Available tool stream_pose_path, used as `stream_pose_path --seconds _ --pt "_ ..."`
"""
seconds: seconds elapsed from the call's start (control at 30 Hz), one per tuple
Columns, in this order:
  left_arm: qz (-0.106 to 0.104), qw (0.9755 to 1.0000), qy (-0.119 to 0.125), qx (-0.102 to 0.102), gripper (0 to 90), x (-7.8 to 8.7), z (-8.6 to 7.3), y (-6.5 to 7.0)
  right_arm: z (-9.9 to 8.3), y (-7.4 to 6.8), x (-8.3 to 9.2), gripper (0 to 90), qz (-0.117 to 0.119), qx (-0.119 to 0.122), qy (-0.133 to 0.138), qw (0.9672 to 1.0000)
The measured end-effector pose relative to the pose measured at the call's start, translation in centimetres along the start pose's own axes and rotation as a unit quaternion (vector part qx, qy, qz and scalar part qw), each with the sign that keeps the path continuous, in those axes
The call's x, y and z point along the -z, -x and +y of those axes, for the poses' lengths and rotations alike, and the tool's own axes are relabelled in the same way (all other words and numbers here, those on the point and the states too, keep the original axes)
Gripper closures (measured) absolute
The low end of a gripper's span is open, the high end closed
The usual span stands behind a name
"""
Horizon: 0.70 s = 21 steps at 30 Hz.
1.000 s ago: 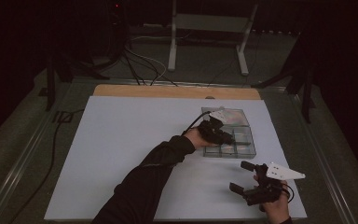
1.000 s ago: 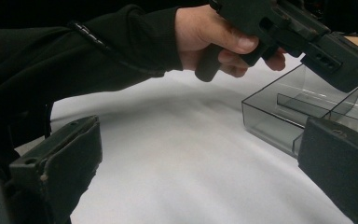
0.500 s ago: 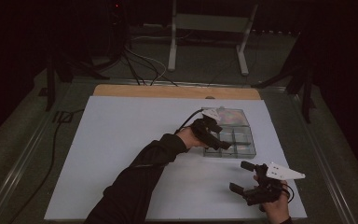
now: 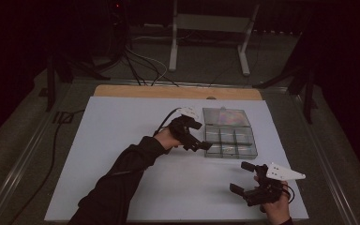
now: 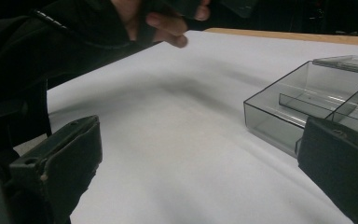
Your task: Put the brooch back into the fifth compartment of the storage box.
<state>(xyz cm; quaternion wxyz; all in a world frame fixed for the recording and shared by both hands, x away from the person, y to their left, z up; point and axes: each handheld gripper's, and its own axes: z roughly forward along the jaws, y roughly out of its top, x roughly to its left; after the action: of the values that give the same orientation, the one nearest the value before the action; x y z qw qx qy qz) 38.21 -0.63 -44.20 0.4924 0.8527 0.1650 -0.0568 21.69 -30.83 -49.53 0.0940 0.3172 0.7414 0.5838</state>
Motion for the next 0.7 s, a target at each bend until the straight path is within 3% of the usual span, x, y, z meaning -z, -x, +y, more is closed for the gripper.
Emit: stream_pose_path --seconds 0.37,0.7 --pt "0.036 0.9993 0.004 0.01 1.0 5.6 -3.3 0.0 0.0 0.0 0.0 0.0 0.0 -0.001 0.0 1.0" --pt "0.075 0.9969 0.015 0.022 1.0 10.6 -6.9 0.7 0.0 -0.1 -0.1 0.0 -0.002 -0.001 -0.001 1.0"
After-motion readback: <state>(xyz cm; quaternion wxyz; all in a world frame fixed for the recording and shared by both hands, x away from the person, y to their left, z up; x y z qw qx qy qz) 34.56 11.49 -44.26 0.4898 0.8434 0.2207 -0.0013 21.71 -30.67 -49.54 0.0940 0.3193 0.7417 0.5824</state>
